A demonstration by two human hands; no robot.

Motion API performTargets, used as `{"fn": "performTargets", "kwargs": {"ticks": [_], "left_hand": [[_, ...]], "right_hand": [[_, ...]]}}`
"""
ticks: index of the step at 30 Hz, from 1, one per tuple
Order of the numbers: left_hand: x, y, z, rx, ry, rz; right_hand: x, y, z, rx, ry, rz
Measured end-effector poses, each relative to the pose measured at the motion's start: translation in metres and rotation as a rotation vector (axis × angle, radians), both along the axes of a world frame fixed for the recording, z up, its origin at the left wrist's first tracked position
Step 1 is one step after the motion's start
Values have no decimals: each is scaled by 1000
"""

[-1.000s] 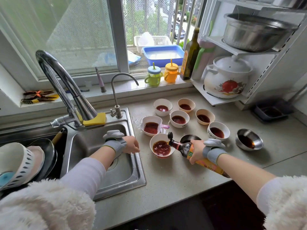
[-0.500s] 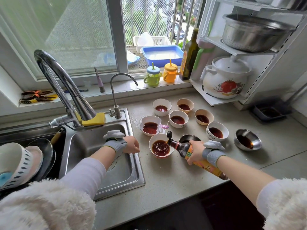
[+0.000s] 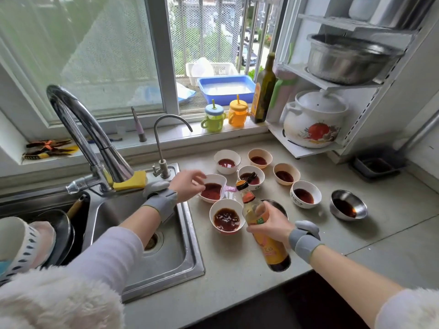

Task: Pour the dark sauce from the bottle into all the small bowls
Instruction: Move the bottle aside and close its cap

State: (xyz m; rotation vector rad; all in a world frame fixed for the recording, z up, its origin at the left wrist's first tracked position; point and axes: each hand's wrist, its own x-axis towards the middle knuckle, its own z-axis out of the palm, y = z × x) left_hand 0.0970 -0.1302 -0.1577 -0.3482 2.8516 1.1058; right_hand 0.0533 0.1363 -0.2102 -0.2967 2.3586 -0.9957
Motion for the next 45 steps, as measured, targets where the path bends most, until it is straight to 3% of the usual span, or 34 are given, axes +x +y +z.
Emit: {"fn": "performTargets", "kwargs": {"ticks": [3, 9, 16, 21, 28, 33, 39, 45], "left_hand": [[-9, 16, 36, 182, 75, -125], [-18, 42, 54, 593, -83, -304], [-25, 48, 60, 491, 63, -422], [-24, 55, 56, 407, 246, -350], [-21, 67, 39, 30, 492, -220], [-18, 77, 27, 89, 566, -103], [-16, 88, 24, 197, 485, -211], [-46, 128, 55, 503, 2, -437]], "right_hand": [[0, -1, 6, -83, -36, 76], [2, -4, 25, -257, -144, 162], [2, -1, 32, -338, -200, 212], [1, 2, 29, -373, -211, 190], [5, 1, 18, -435, -233, 55], [12, -2, 17, -458, -240, -7], [28, 14, 16, -391, -168, -95], [41, 55, 21, -413, -37, -284]]}}
